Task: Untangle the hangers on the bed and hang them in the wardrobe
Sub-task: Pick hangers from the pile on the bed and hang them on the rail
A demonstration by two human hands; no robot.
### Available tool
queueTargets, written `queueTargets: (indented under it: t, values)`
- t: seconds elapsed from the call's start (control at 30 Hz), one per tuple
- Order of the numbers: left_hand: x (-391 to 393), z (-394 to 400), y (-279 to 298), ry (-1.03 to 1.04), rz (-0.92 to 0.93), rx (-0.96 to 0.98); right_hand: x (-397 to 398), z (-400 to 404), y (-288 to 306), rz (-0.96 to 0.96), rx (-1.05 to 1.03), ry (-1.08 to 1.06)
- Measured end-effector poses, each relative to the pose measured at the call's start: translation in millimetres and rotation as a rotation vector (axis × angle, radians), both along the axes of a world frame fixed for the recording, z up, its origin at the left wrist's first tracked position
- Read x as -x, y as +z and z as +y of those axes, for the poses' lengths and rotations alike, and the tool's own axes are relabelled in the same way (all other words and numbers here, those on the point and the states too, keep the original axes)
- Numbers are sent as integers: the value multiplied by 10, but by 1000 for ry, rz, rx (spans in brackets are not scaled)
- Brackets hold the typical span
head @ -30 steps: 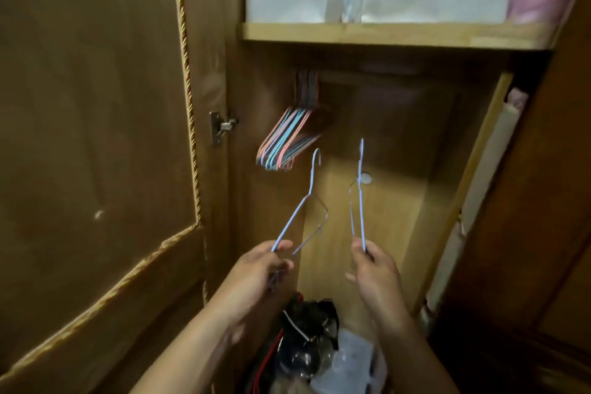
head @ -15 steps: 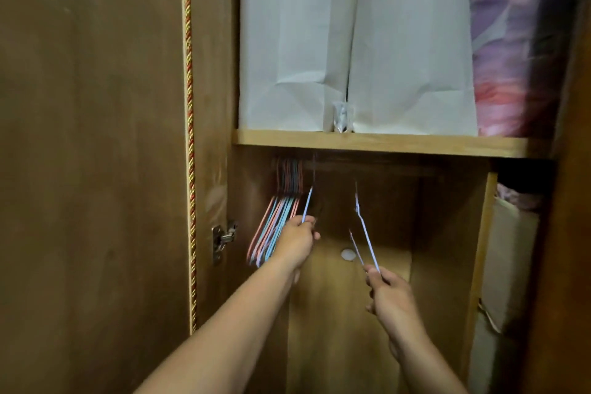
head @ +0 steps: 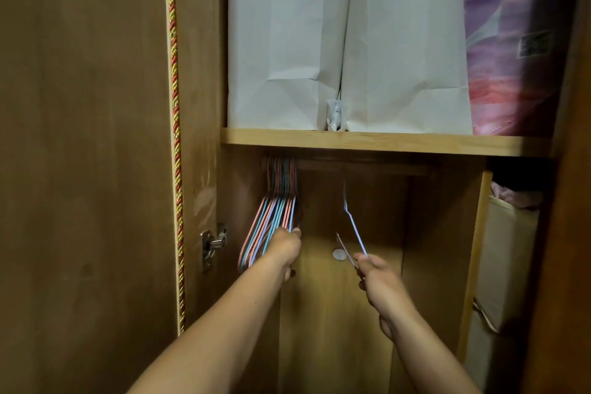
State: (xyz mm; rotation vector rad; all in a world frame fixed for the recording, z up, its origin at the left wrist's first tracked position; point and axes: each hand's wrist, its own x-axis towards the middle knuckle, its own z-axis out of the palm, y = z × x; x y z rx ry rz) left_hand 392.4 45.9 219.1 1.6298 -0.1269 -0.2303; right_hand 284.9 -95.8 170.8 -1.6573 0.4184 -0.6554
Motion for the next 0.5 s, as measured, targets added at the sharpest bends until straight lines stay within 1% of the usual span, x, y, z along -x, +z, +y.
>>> queueTargets:
  t: [0.1, 0.23, 0.27, 0.37, 0.43, 0.5]
  values:
    - [150, 134, -13, 1, -67, -107, -64, 57, 63, 4, 19, 13]
    - [126, 357, -88, 36, -264, -446, -259, 79, 210, -51, 31, 20]
    - [135, 416, -80, 23, -290, -507, -344, 93, 265, -66, 44, 17]
    - [172, 593, -53, 4, -336, -604, -701, 134, 378, -55, 112, 9]
    - [172, 690, -52, 8, -355, -634, -957, 180, 376, 15, 196, -13]
    - [190, 774, -57, 17, -353, -631, -1171, 262, 292, 110, 336, -24]
